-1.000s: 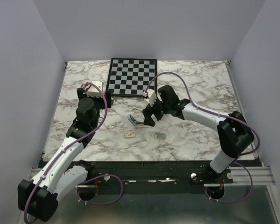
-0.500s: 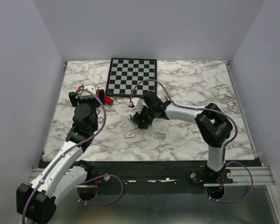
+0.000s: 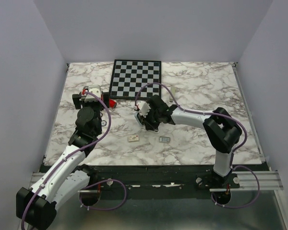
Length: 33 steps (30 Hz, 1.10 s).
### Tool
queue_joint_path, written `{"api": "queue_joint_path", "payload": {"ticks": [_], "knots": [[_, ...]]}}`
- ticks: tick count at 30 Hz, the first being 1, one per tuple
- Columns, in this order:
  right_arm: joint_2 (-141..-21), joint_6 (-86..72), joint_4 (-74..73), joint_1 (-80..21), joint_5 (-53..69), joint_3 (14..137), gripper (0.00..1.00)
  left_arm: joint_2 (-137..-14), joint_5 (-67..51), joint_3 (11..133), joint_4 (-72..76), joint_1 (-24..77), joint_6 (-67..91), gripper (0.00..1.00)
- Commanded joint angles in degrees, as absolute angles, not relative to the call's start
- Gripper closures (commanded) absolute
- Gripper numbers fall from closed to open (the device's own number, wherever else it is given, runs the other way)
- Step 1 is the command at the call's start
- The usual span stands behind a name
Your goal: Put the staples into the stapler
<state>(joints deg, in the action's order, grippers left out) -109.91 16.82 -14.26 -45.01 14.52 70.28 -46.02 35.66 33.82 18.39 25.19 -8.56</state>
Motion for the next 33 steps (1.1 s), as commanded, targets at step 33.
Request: {"api": "queue_joint_path", "payload": {"ticks": [33], "knots": [[-91.1,-20.9,-7.8,-34.1,-16.6,43.9,0.87,-47.2,36.9,33.0,20.7,27.9,-9.3,0.01]]}}
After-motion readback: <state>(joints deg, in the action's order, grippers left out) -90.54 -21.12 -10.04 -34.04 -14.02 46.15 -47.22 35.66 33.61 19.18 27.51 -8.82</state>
